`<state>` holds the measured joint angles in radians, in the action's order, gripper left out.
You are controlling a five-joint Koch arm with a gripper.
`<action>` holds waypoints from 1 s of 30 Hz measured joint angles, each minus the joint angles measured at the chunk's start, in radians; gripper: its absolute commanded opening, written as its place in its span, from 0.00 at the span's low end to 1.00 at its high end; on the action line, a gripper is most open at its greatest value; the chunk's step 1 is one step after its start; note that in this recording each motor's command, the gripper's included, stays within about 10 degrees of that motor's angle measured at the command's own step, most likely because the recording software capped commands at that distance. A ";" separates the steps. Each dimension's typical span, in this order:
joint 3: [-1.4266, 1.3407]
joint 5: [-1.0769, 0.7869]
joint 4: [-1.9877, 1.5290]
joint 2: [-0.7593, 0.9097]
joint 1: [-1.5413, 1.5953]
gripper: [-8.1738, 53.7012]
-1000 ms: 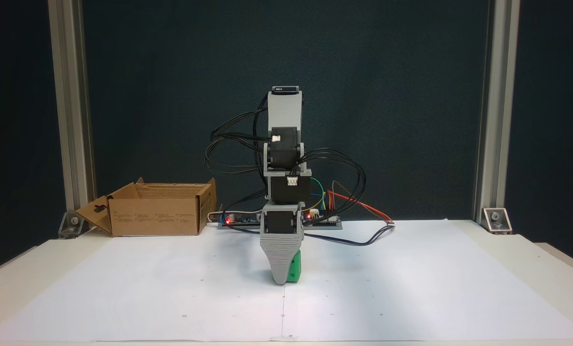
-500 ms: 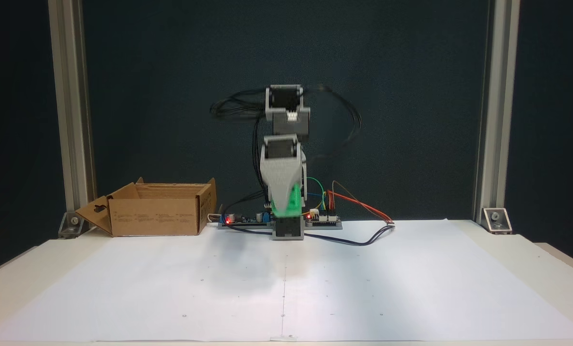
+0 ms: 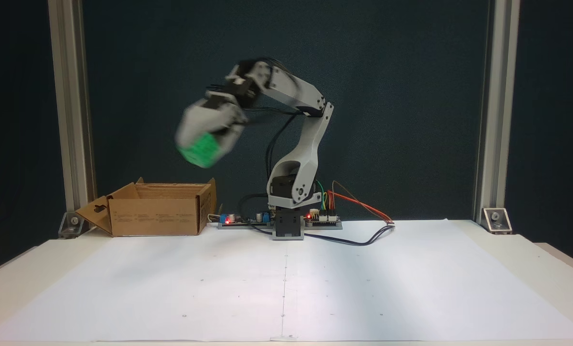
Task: Grasp a green dice and put it in the bin.
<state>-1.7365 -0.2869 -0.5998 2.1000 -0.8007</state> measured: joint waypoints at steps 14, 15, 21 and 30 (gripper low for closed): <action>0.268 -0.176 -0.002 -0.417 -0.953 0.32; 0.296 -0.187 0.002 -0.471 -0.989 0.32; 0.302 -0.241 0.005 -0.670 -1.065 0.32; 0.301 -0.250 0.003 -0.744 -1.055 0.32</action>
<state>-1.4358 -0.5369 -0.5967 1.3560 -1.8561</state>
